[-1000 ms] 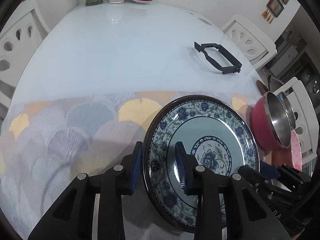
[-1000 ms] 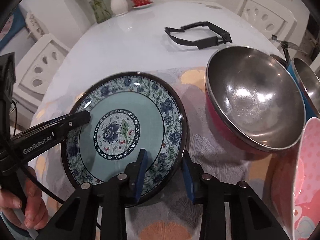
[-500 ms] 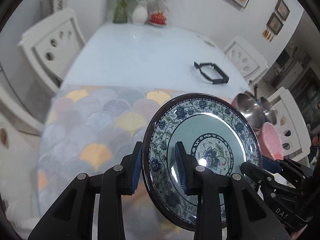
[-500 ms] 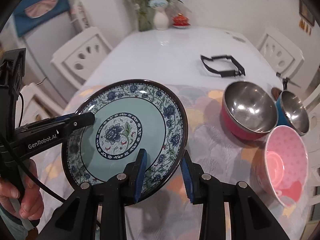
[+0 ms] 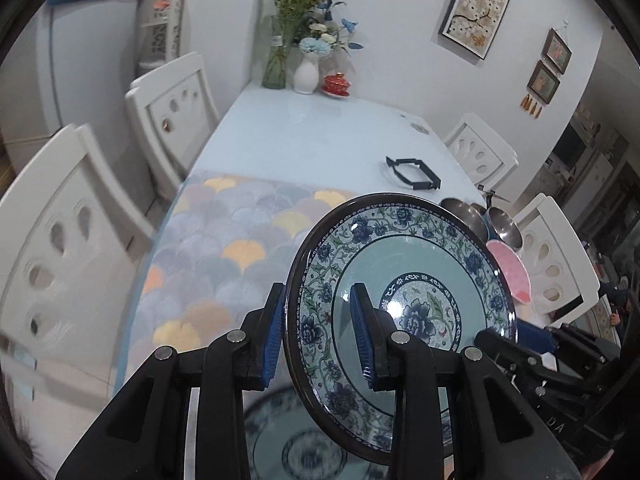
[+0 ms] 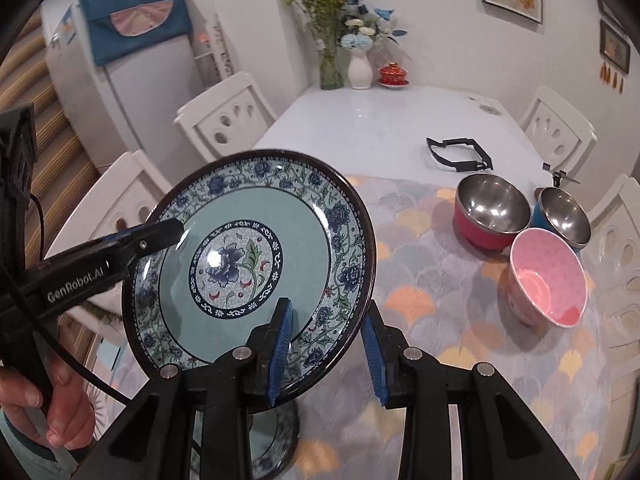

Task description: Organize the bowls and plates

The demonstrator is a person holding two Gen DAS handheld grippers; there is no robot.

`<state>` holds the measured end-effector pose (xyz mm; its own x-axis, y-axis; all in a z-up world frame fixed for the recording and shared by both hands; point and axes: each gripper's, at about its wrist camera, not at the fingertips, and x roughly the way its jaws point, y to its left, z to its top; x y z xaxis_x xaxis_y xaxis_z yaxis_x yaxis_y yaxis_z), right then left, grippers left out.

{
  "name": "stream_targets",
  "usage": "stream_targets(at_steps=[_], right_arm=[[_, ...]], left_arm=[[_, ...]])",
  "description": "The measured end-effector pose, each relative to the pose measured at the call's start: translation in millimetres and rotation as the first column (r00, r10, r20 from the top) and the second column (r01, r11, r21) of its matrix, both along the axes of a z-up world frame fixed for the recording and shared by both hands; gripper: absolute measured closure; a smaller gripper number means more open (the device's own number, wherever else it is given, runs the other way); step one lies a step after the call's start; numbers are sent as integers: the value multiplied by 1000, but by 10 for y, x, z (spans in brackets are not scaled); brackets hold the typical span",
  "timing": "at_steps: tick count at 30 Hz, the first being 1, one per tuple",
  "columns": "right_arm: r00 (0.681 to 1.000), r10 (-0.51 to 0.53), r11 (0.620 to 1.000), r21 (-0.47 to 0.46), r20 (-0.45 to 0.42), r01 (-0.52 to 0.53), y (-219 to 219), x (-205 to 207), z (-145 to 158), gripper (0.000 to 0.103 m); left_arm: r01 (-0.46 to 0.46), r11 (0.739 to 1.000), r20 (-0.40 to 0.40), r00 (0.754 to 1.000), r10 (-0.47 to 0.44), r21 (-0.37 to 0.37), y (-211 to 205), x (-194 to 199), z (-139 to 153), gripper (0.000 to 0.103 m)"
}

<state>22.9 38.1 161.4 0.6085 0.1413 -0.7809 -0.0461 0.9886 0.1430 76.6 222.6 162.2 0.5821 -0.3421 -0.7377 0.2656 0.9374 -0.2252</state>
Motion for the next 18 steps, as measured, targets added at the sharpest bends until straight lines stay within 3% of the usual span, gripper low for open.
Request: stream_targets(at_steps=[8, 18], right_arm=[[994, 89, 996, -18, -63, -90, 216, -479, -159, 68], [972, 135, 990, -19, -192, -141, 327, -837, -593, 68]], left_arm=[[-78, 997, -104, 991, 80, 27, 158, -494, -295, 74], [-125, 990, -225, 965, 136, 63, 264, -1121, -755, 74]])
